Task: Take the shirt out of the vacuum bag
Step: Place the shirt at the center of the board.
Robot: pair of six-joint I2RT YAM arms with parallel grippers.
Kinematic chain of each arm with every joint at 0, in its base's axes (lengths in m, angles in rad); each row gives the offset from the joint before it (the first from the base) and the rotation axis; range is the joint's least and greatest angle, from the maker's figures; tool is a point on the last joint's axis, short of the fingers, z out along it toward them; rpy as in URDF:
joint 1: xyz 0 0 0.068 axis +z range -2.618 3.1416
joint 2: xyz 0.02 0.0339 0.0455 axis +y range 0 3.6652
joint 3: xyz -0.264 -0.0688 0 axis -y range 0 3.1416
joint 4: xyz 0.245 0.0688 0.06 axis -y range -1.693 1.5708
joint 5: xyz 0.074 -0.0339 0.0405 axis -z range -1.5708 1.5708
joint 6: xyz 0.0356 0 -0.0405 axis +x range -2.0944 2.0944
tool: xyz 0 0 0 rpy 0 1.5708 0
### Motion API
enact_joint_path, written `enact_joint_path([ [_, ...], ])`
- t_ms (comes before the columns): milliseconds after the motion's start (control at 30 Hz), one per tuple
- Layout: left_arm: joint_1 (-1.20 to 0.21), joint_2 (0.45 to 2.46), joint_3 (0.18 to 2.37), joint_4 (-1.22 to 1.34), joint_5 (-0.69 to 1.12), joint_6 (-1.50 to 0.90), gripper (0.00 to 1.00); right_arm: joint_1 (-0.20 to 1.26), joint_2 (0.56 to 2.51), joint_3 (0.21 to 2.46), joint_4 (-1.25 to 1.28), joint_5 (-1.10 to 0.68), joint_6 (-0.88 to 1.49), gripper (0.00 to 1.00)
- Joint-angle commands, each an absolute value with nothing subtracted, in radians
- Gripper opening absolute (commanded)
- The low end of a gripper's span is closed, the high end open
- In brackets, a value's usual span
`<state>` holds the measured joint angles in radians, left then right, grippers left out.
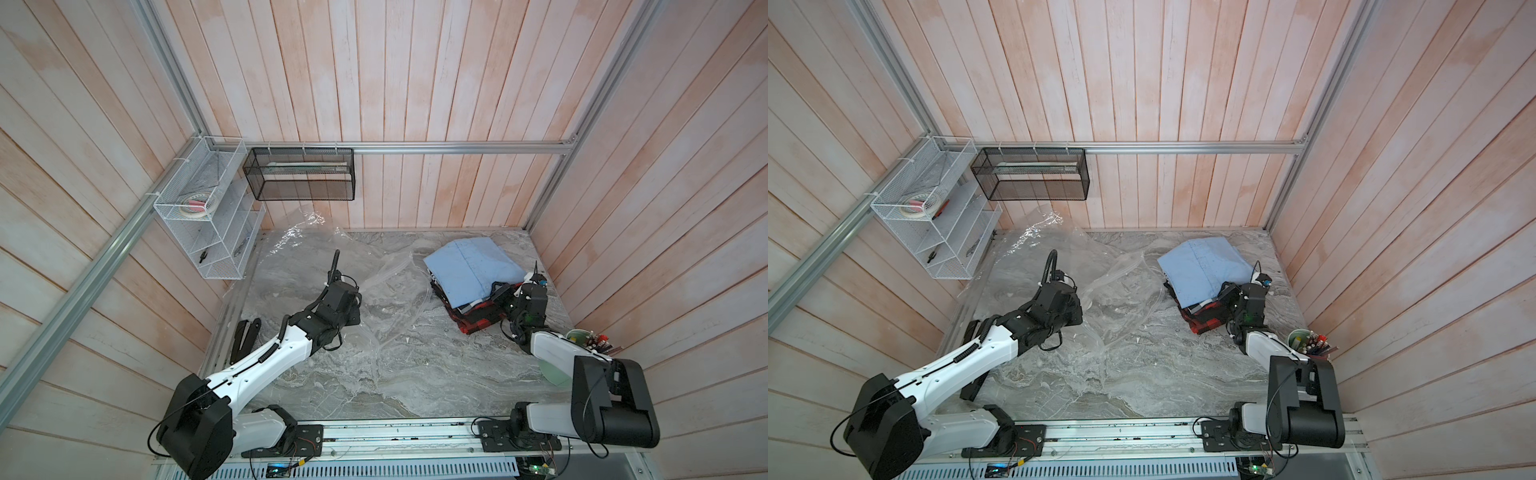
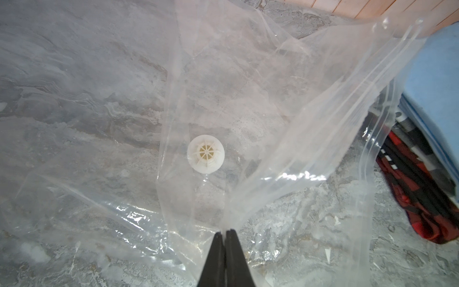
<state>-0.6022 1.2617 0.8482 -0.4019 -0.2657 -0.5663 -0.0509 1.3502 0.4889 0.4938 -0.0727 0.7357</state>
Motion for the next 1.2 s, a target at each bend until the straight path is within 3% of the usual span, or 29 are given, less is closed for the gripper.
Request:
enact_joint_path([
  [0,-0.598,1.26,0.839,-0.387,-0.248,-0.557,0.16,-0.06,1.356,0.47,0.501,-0.095,0.754,0.57],
  [133,-0.596,1.25,0.834,-0.385,-0.247,-0.555,0.31,-0.064,1.336,0.475,0.494,-0.096,0.756,0.61],
  [367,-0.597,1.247,0.839,-0.379,-0.243,-0.551,0.37,-0.073,1.314,0.486,0.495,-0.112,0.757,0.66],
  [600,-0.596,1.247,0.836,-0.374,-0.238,-0.546,0.4,-0.074,1.317,0.497,0.501,-0.135,0.754,0.83],
  [733,-0.597,1.242,0.836,-0.373,-0.241,-0.544,0.62,-0.076,1.308,0.507,0.487,-0.132,0.755,0.98],
  [900,-0.597,1.226,0.841,-0.357,-0.241,-0.544,1.0,-0.074,1.26,0.524,0.445,-0.087,0.727,0.98],
  [1167,-0.597,1.145,0.816,-0.226,-0.184,-0.536,1.0,-0.071,1.206,0.595,0.379,-0.076,0.687,0.98],
])
